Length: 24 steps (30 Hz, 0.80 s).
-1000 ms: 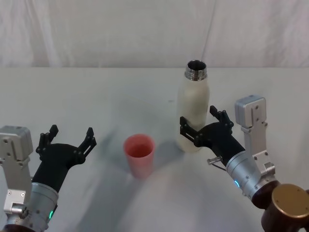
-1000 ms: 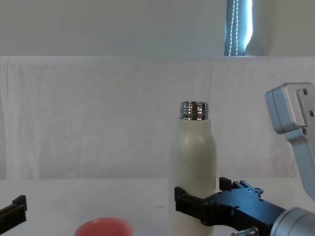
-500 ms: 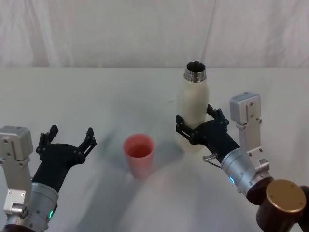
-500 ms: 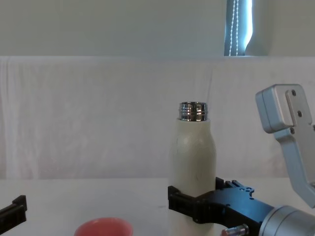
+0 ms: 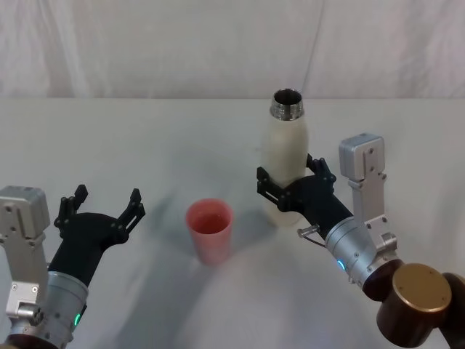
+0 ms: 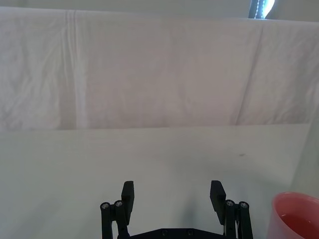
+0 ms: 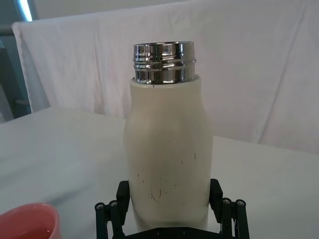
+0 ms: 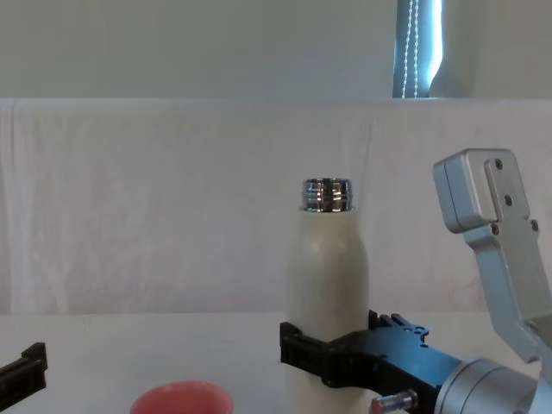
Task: Grasp the thermos with one hand and pour water into the cup lid.
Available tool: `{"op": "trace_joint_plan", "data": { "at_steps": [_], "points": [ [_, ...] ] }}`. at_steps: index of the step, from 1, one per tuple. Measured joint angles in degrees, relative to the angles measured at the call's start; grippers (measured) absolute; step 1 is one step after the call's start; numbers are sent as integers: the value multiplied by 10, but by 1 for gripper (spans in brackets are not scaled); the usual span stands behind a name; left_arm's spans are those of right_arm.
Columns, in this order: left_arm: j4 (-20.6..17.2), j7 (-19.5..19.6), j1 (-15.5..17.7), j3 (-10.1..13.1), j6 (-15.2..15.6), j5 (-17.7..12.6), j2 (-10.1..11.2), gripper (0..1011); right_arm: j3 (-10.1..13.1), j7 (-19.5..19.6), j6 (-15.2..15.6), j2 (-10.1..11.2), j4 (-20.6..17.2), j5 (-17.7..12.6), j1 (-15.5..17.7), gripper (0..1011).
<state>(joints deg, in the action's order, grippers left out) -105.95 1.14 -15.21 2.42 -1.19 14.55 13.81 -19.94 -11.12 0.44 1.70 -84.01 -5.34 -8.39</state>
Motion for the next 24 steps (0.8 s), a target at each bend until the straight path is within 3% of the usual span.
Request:
{"op": "trace_joint_plan", "data": {
  "at_steps": [13,24],
  "points": [
    [0,0,0,0,0,0,0,1001,-2,5,7,1,-5,-1,2,950],
    [0,0,0,0,0,0,0,1001,0,10,25,19,-77,8,30,950]
  ]
}}
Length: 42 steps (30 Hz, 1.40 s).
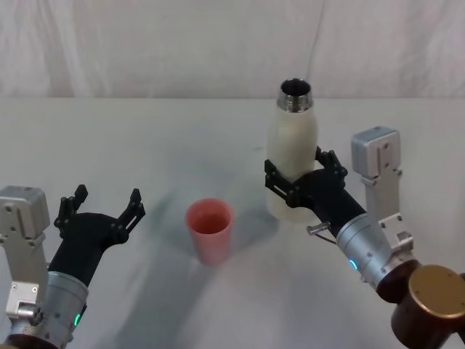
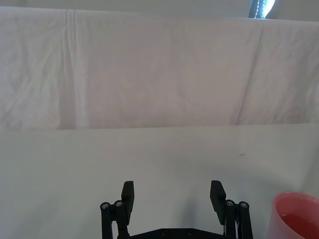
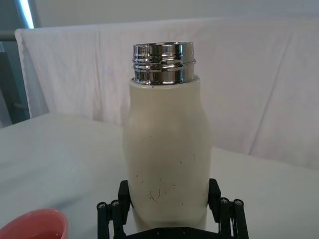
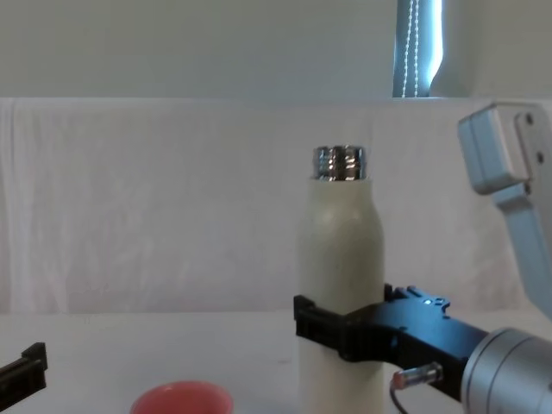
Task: Grasp the thermos with one hand and pour water into the cup lid.
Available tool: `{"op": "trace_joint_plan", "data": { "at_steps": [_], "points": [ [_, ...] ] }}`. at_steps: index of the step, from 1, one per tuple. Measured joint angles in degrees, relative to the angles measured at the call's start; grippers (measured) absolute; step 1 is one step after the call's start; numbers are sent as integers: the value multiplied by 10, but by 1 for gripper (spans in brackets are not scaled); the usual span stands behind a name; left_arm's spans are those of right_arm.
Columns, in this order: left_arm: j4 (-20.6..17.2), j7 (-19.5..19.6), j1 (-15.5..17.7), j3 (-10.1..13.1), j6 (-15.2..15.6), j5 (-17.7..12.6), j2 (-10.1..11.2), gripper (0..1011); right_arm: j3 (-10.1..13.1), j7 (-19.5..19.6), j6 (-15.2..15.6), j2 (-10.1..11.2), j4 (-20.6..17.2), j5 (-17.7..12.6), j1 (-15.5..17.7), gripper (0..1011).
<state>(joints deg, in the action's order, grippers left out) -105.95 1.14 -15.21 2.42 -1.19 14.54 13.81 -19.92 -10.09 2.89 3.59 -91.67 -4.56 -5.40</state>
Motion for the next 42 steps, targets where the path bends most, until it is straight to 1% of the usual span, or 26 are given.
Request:
{"op": "trace_joint_plan", "data": {
  "at_steps": [8,42],
  "points": [
    [0,0,0,0,0,0,0,1001,9,1,1,10,-37,-1,21,950],
    [0,0,0,0,0,0,0,1001,7,1,1,9,-33,-1,18,950]
  ]
}}
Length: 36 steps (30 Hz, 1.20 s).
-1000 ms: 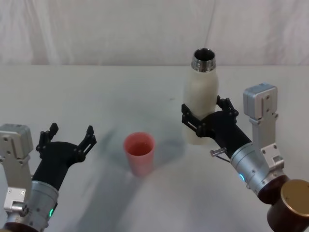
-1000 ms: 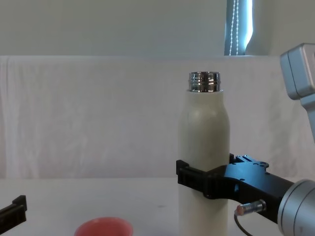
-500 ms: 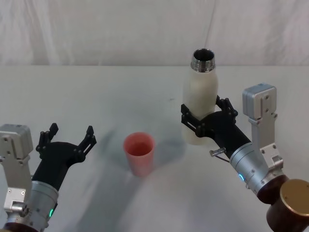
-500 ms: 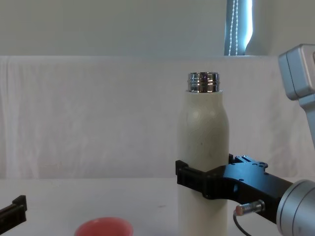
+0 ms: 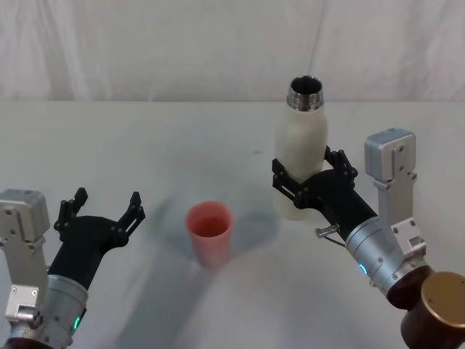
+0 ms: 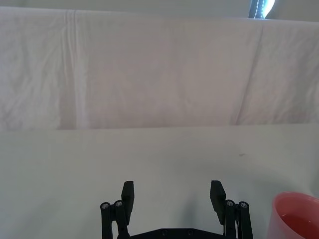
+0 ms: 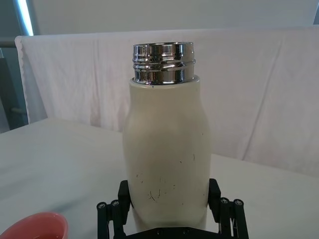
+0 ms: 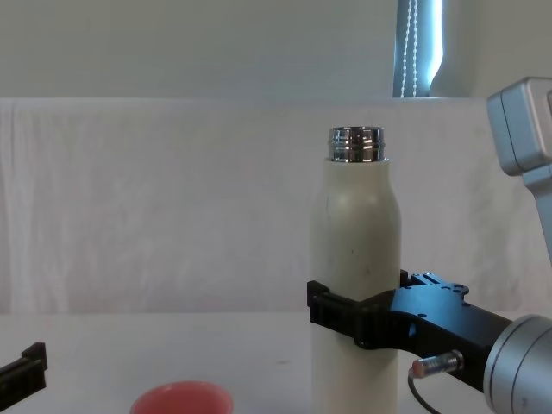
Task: Grasp the thermos with one hand and pour water into the cup lid.
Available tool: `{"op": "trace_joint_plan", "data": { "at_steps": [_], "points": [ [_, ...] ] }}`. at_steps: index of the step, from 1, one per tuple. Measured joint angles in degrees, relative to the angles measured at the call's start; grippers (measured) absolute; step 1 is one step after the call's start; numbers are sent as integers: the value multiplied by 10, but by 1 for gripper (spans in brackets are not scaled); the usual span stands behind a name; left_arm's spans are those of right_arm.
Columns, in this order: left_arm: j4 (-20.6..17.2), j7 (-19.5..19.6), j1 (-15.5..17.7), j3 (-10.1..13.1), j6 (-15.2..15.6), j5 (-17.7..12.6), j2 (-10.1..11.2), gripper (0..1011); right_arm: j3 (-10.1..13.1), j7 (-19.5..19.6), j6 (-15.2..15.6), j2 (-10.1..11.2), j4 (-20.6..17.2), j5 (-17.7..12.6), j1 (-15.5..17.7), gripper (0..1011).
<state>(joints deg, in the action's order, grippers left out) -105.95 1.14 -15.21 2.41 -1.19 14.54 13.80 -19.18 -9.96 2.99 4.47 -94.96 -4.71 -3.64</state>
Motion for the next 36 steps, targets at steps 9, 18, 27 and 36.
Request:
{"op": "trace_joint_plan", "data": {
  "at_steps": [9,18,27,36],
  "points": [
    [0,0,0,0,0,0,0,1001,0,0,0,0,0,0,0,950],
    [0,0,0,0,0,0,0,1001,0,0,0,0,0,0,0,950],
    [0,0,0,0,0,0,0,1001,0,0,0,0,0,0,0,950],
    [0,0,0,0,0,0,0,1001,0,0,0,0,0,0,0,950]
  ]
}}
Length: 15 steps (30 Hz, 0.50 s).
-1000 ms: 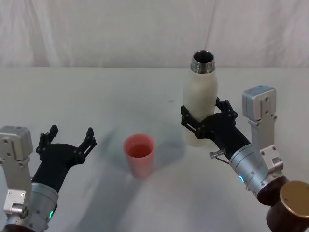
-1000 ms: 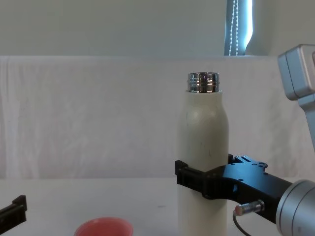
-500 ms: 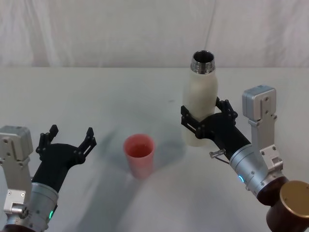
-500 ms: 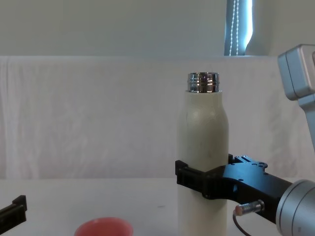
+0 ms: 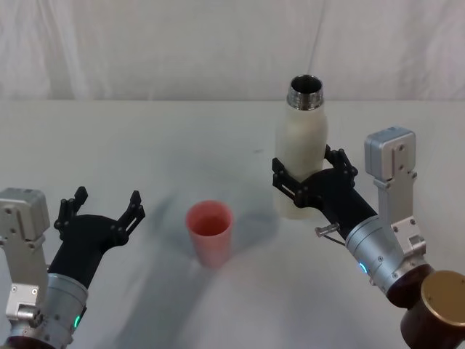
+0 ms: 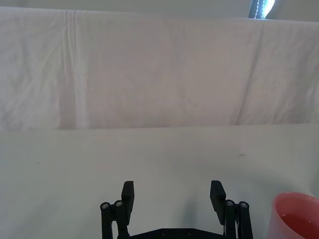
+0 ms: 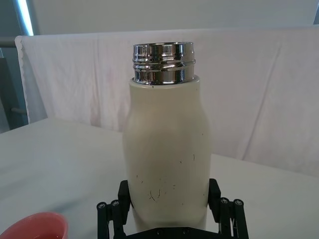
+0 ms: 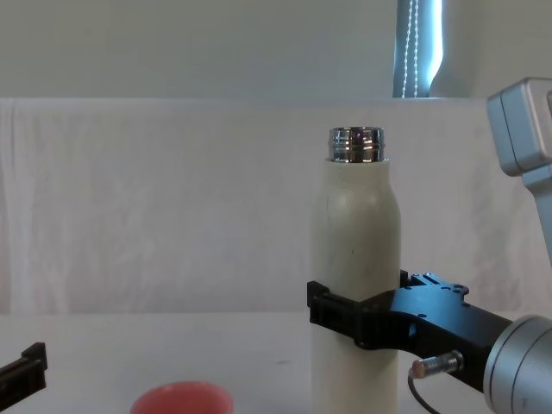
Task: Grasp the thermos with one hand and pour water into the cup lid.
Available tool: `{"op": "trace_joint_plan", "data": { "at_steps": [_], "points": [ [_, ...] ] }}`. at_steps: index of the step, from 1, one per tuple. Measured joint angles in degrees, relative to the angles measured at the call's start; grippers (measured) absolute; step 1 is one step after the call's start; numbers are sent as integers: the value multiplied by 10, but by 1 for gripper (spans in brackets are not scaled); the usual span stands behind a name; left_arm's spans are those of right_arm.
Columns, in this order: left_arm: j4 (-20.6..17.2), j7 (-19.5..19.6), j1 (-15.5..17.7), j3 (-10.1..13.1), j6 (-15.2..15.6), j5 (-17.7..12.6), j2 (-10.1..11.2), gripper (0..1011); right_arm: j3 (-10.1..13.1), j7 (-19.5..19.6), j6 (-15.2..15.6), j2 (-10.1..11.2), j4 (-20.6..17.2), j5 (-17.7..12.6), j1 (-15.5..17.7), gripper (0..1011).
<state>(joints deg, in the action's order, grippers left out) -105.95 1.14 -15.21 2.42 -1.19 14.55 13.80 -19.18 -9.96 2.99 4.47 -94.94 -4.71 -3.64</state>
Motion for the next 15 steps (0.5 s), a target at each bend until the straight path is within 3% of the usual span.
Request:
{"op": "trace_joint_plan", "data": {
  "at_steps": [5,9,15],
  "points": [
    [0,0,0,0,0,0,0,1001,-1,0,-1,1,0,3,0,950],
    [0,0,0,0,0,0,0,1001,-13,12,-15,10,1,42,-3,950],
    [0,0,0,0,0,0,0,1001,-37,28,-29,31,1,126,-9,950]
  ]
}}
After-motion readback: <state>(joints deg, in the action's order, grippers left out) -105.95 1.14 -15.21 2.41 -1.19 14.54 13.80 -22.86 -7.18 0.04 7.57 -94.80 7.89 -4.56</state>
